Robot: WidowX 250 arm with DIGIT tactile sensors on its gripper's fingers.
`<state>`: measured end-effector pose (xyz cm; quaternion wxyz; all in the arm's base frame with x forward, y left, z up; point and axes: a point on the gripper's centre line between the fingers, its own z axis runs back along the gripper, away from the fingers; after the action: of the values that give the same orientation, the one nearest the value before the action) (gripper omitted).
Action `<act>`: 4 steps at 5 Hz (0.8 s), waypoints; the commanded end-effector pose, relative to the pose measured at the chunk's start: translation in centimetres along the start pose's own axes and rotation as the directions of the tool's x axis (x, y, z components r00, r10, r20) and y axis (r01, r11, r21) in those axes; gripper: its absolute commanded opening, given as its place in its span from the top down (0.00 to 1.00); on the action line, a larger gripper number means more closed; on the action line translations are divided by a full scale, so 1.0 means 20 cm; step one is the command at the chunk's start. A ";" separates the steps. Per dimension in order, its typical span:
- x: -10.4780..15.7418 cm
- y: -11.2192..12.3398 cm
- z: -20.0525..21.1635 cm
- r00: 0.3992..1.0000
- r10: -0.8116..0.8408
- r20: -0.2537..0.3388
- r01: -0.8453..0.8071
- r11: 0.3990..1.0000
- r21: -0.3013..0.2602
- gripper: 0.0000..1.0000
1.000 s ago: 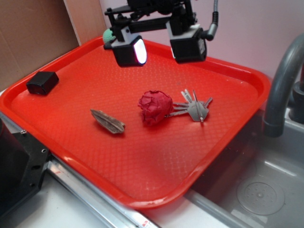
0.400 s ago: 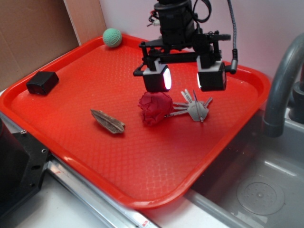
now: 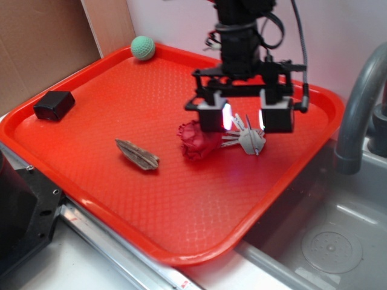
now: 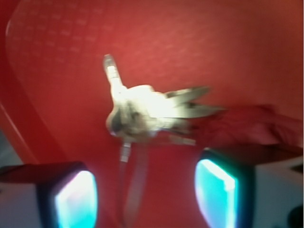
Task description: Grab the silver keys.
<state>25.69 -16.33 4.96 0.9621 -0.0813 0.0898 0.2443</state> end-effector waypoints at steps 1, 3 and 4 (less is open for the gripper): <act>-0.01 -0.07 0.03 1.000 -0.005 -0.017 0.005 0.999 -0.036 1.00; 0.00 0.07 0.37 0.971 -0.194 0.137 0.174 0.974 0.145 1.00; -0.03 0.27 0.66 0.950 -0.271 0.152 0.235 0.947 0.221 1.00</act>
<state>23.48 -9.61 14.95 0.9921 0.0457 0.0517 0.1046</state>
